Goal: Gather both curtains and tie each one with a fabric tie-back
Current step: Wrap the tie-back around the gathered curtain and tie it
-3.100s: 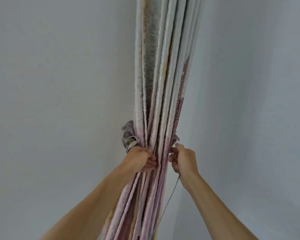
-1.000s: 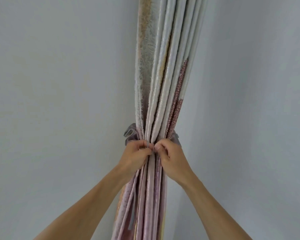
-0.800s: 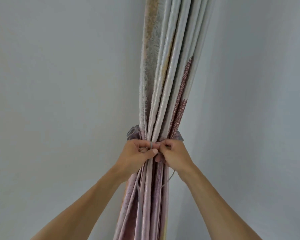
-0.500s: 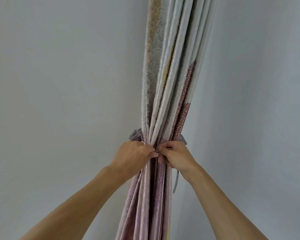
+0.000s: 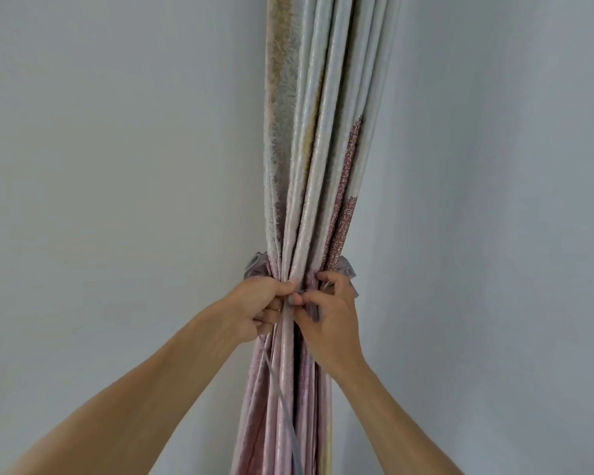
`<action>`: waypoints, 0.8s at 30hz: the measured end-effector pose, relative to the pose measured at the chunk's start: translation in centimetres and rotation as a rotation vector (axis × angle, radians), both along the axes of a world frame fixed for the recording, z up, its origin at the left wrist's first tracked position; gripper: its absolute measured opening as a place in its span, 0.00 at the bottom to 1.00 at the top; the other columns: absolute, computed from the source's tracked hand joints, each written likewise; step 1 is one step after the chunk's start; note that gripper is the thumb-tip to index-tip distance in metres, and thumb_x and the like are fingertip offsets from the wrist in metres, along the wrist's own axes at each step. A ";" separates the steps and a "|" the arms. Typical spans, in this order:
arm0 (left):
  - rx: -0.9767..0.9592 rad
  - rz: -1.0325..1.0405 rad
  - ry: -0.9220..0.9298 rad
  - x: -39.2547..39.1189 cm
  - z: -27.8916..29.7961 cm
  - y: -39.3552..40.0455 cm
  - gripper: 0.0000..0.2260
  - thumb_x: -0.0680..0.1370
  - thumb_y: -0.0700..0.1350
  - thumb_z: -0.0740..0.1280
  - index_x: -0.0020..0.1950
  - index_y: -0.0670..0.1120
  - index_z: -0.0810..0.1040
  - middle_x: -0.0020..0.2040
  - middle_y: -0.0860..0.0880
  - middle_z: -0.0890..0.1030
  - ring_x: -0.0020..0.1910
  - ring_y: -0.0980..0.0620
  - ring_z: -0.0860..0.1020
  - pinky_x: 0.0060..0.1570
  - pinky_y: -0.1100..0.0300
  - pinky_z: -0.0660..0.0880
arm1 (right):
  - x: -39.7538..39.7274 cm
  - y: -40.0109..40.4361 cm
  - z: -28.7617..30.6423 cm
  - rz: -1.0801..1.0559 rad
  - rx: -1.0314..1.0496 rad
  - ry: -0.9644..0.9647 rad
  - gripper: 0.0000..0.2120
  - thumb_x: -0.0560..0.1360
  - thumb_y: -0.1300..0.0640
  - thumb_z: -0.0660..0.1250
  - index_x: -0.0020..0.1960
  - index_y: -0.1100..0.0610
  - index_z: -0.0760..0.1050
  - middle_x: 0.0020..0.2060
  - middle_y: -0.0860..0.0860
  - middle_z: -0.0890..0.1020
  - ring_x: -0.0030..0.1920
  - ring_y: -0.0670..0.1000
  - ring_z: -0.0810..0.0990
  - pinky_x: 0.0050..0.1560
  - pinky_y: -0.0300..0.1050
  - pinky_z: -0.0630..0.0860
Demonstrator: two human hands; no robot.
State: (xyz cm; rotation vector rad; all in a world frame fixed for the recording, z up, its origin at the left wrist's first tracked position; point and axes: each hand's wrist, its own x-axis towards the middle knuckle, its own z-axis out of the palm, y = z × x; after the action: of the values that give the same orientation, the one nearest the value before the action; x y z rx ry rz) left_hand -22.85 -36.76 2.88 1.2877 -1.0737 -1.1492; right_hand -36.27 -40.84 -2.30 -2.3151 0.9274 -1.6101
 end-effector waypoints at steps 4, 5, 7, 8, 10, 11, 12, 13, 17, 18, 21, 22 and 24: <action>-0.157 0.211 -0.097 -0.3 -0.2 -0.6 0.13 0.77 0.47 0.69 0.40 0.38 0.82 0.20 0.51 0.59 0.18 0.54 0.55 0.19 0.67 0.52 | -1.5 0.0 0.1 -0.056 0.081 0.130 0.07 0.71 0.57 0.69 0.35 0.55 0.80 0.55 0.46 0.71 0.59 0.48 0.68 0.62 0.46 0.68; -0.198 0.267 -0.127 -0.4 -0.3 -0.8 0.13 0.76 0.47 0.70 0.40 0.38 0.83 0.19 0.51 0.60 0.19 0.53 0.56 0.20 0.66 0.53 | -2.3 0.1 0.2 -0.093 0.123 0.223 0.08 0.71 0.57 0.68 0.34 0.57 0.78 0.52 0.47 0.73 0.57 0.50 0.69 0.59 0.47 0.70; -0.256 0.340 -0.190 -0.8 -0.3 -0.9 0.12 0.76 0.47 0.69 0.40 0.39 0.84 0.14 0.55 0.63 0.20 0.54 0.59 0.21 0.63 0.56 | -4.2 -0.1 0.8 -0.168 0.302 0.358 0.11 0.70 0.58 0.67 0.33 0.64 0.75 0.44 0.53 0.75 0.47 0.55 0.75 0.47 0.48 0.73; -0.271 0.354 -0.215 -0.9 -0.3 -0.9 0.12 0.77 0.47 0.69 0.40 0.39 0.84 0.13 0.56 0.63 0.21 0.55 0.61 0.23 0.63 0.58 | -5.4 -0.2 1.4 -0.200 0.432 0.371 0.12 0.70 0.58 0.67 0.33 0.66 0.73 0.37 0.56 0.74 0.39 0.57 0.74 0.40 0.47 0.70; -0.275 0.337 -0.242 -1.3 -0.3 -0.9 0.12 0.77 0.46 0.68 0.40 0.40 0.84 0.12 0.57 0.64 0.22 0.57 0.62 0.24 0.64 0.59 | -7.8 -0.3 2.3 -0.262 0.641 0.428 0.11 0.68 0.55 0.69 0.34 0.62 0.72 0.31 0.53 0.71 0.31 0.54 0.70 0.37 0.43 0.66; -0.266 0.312 -0.248 -1.5 -0.4 -1.0 0.12 0.77 0.46 0.68 0.40 0.40 0.84 0.12 0.58 0.65 0.22 0.57 0.62 0.24 0.64 0.59 | -8.6 -0.1 2.5 -0.285 0.684 0.509 0.10 0.68 0.52 0.71 0.38 0.59 0.77 0.34 0.51 0.75 0.36 0.52 0.74 0.41 0.43 0.69; -0.257 0.287 -0.250 -1.8 -0.4 -1.0 0.11 0.77 0.46 0.68 0.41 0.40 0.84 0.13 0.58 0.65 0.23 0.57 0.63 0.25 0.64 0.59 | -9.0 -0.1 2.6 -0.289 0.676 0.584 0.14 0.67 0.48 0.73 0.47 0.56 0.80 0.43 0.50 0.78 0.45 0.51 0.78 0.48 0.44 0.73; -0.252 0.262 -0.252 -2.1 -0.5 -1.0 0.11 0.77 0.46 0.68 0.41 0.40 0.84 0.13 0.58 0.66 0.23 0.57 0.64 0.25 0.64 0.60 | -9.0 0.2 2.6 -0.261 0.633 0.580 0.21 0.67 0.45 0.75 0.56 0.54 0.79 0.51 0.48 0.78 0.53 0.50 0.77 0.53 0.45 0.73; -0.266 0.149 -0.272 -3.8 -0.6 -1.2 0.11 0.77 0.43 0.66 0.39 0.40 0.84 0.16 0.55 0.67 0.15 0.58 0.62 0.18 0.67 0.59 | -5.5 1.1 2.7 0.094 0.583 0.019 0.15 0.71 0.54 0.74 0.56 0.56 0.78 0.45 0.54 0.83 0.34 0.46 0.80 0.31 0.35 0.72; -0.272 0.117 -0.271 -4.0 -0.7 -1.3 0.11 0.77 0.43 0.66 0.38 0.41 0.84 0.17 0.54 0.66 0.16 0.57 0.61 0.18 0.66 0.57 | -4.5 1.2 2.8 0.141 0.625 -0.092 0.09 0.73 0.60 0.72 0.52 0.59 0.78 0.39 0.56 0.82 0.27 0.47 0.78 0.25 0.35 0.71; -0.298 0.077 -0.297 -4.1 -0.5 -1.4 0.13 0.77 0.43 0.66 0.35 0.42 0.84 0.19 0.52 0.64 0.19 0.55 0.59 0.19 0.65 0.56 | -3.3 1.0 2.7 0.147 0.670 -0.241 0.04 0.76 0.66 0.68 0.43 0.65 0.80 0.30 0.56 0.80 0.23 0.48 0.77 0.26 0.38 0.75; -0.304 0.080 -0.322 -3.9 -0.5 -1.3 0.14 0.77 0.44 0.66 0.35 0.41 0.84 0.20 0.51 0.64 0.19 0.55 0.59 0.20 0.65 0.57 | -3.5 1.0 2.7 0.145 0.653 -0.227 0.06 0.76 0.65 0.68 0.42 0.66 0.80 0.29 0.56 0.79 0.23 0.47 0.78 0.28 0.39 0.77; -0.312 0.081 -0.390 -3.4 -0.4 -1.2 0.15 0.77 0.46 0.67 0.37 0.36 0.83 0.20 0.51 0.64 0.18 0.56 0.60 0.21 0.65 0.58 | -4.2 0.9 3.0 0.118 0.570 -0.158 0.09 0.76 0.62 0.69 0.39 0.65 0.82 0.27 0.55 0.79 0.23 0.47 0.77 0.28 0.39 0.77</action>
State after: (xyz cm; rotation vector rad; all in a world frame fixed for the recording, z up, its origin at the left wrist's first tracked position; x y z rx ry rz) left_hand -26.22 -37.99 2.50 1.3178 -1.4088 -0.6475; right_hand -40.49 -39.92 0.74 -1.7910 1.0255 -1.2504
